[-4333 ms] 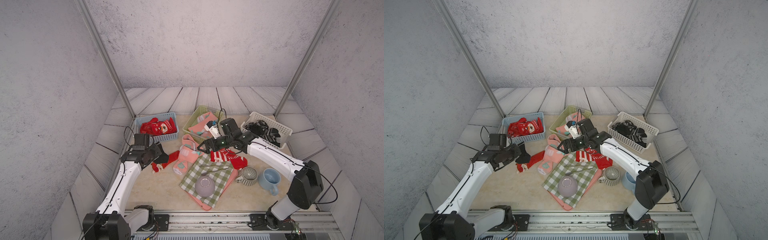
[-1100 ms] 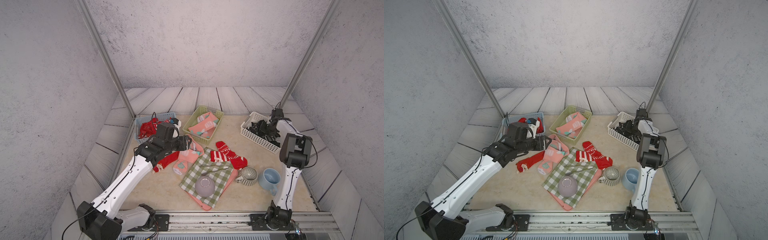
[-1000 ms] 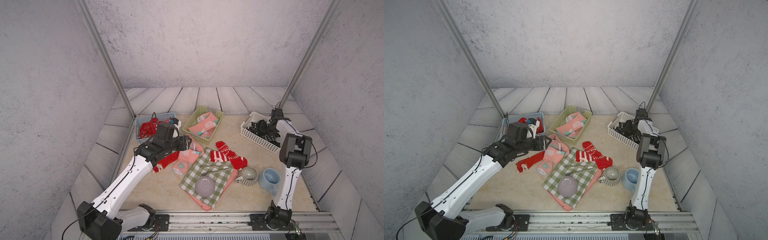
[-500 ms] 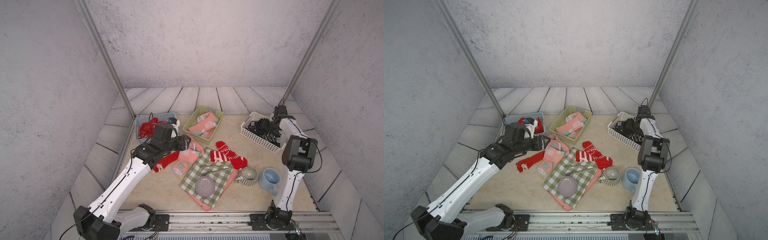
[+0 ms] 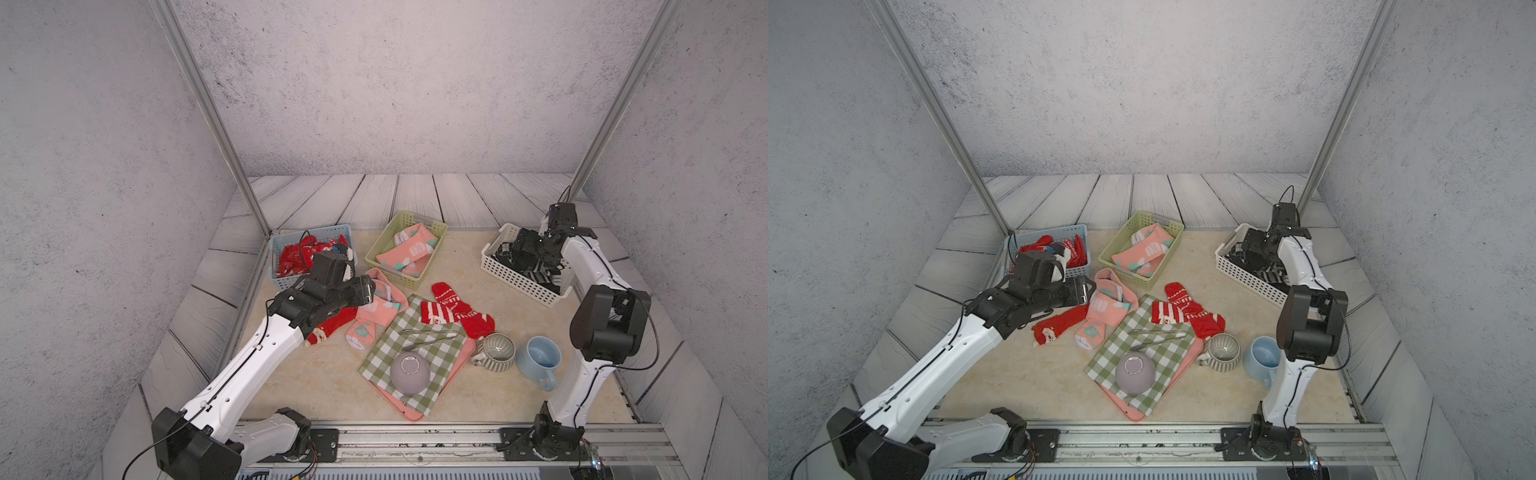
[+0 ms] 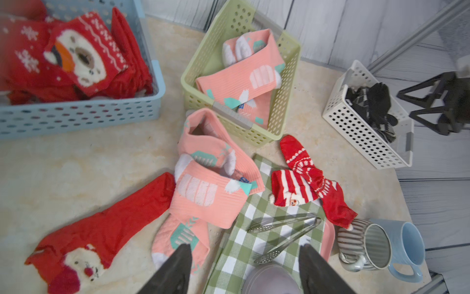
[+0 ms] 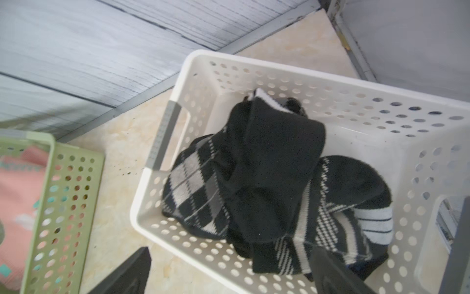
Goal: Sort the socks into the basket by color
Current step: Place the sock in the bin, then pick up the sock from the center of the board.
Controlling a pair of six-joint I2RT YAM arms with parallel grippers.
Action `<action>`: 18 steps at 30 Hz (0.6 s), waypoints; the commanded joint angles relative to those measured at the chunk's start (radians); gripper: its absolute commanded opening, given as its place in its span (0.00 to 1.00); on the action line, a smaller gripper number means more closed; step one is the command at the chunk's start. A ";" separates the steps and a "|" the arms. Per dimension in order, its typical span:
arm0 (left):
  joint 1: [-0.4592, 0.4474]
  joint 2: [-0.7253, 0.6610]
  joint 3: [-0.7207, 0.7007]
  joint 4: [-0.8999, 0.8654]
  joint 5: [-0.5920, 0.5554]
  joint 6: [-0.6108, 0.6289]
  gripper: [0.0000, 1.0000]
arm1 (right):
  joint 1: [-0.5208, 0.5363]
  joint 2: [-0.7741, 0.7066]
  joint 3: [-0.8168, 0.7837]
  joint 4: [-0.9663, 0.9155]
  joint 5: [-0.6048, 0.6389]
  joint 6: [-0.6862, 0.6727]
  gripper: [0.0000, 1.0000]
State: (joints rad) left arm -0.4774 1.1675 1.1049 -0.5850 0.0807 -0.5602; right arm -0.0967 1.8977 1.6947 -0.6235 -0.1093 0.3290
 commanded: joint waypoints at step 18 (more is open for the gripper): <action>0.219 0.328 -0.102 0.007 -0.095 -0.115 0.71 | 0.501 -0.402 -0.427 0.125 -0.007 0.081 0.99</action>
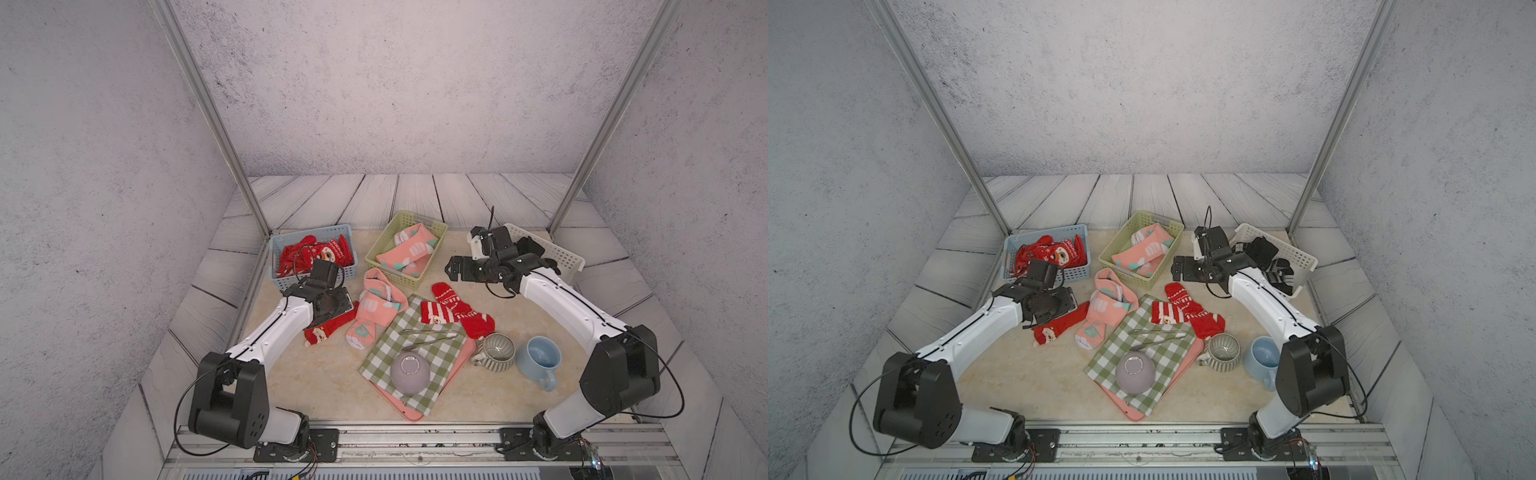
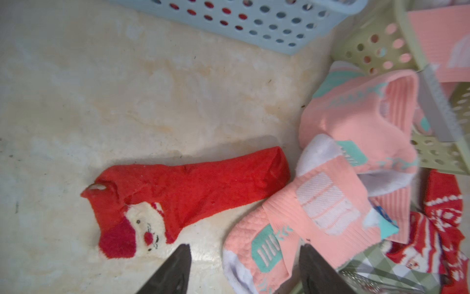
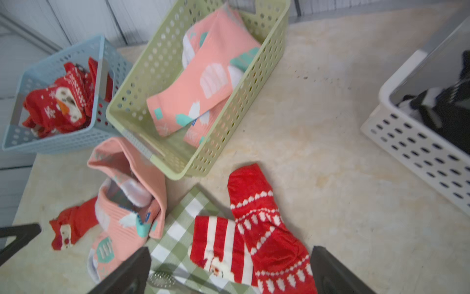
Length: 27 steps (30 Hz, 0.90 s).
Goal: Sort the socks into the basket by color
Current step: Pick up the sock from the center of the board.
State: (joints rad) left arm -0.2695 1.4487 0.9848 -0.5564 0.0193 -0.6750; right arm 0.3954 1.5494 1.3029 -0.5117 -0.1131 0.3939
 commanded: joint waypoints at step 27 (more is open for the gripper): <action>0.013 0.269 -0.027 0.046 -0.085 -0.046 0.25 | 0.018 -0.096 -0.120 0.048 -0.070 -0.013 0.99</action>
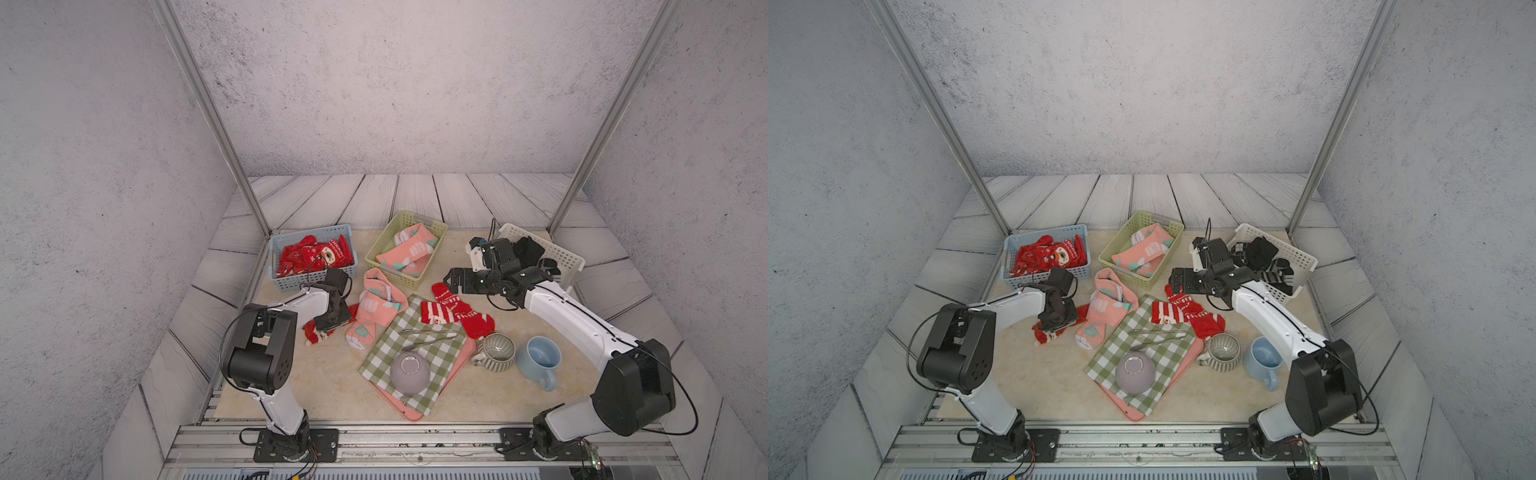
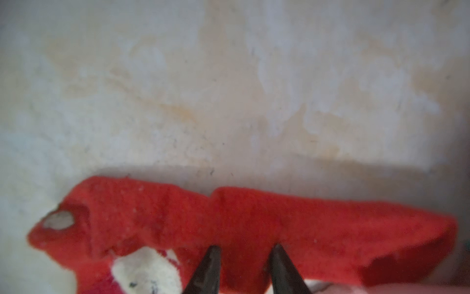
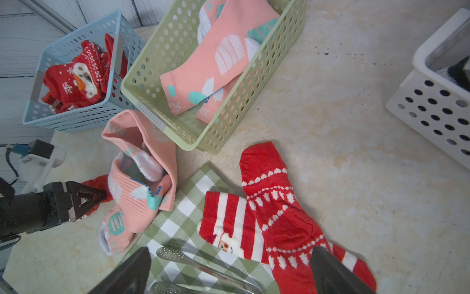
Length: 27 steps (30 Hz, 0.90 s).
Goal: Sort the socks into the basket by color
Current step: Pick up the sock from the center of the board.
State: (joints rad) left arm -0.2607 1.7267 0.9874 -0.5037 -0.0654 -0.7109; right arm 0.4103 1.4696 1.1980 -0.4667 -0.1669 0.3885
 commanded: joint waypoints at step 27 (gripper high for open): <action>0.003 -0.441 0.032 -0.176 0.007 0.080 0.00 | 0.033 -0.013 -0.010 0.015 -0.078 -0.002 0.99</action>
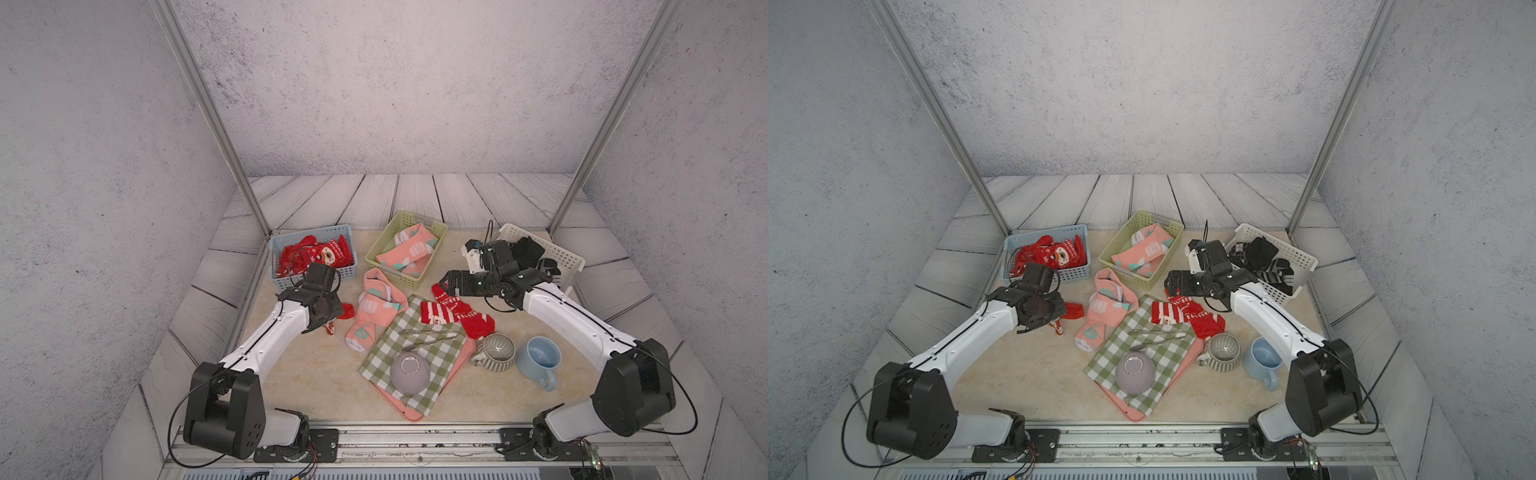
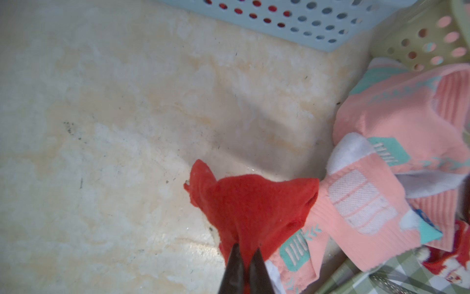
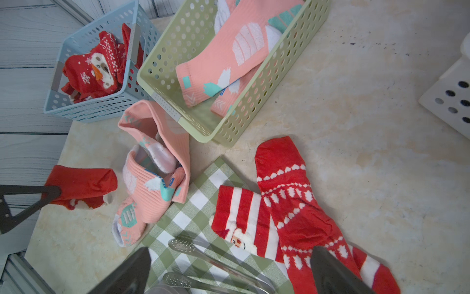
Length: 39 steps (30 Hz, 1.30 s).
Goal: Sort the socks into the basket by color
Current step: Pick up the sock from the center of the board, then place the sock in the bin.
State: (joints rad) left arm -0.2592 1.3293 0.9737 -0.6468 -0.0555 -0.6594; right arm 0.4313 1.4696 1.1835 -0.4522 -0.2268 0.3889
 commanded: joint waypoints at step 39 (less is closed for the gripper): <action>0.237 0.948 0.999 -0.154 -0.010 0.329 0.00 | 0.085 -0.143 -0.054 -0.096 -0.014 0.004 0.99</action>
State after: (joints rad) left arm -0.0387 2.2700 1.9877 -0.7544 -0.0891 -0.3222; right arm 0.5106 1.3506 1.1431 -0.5243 -0.2226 0.3862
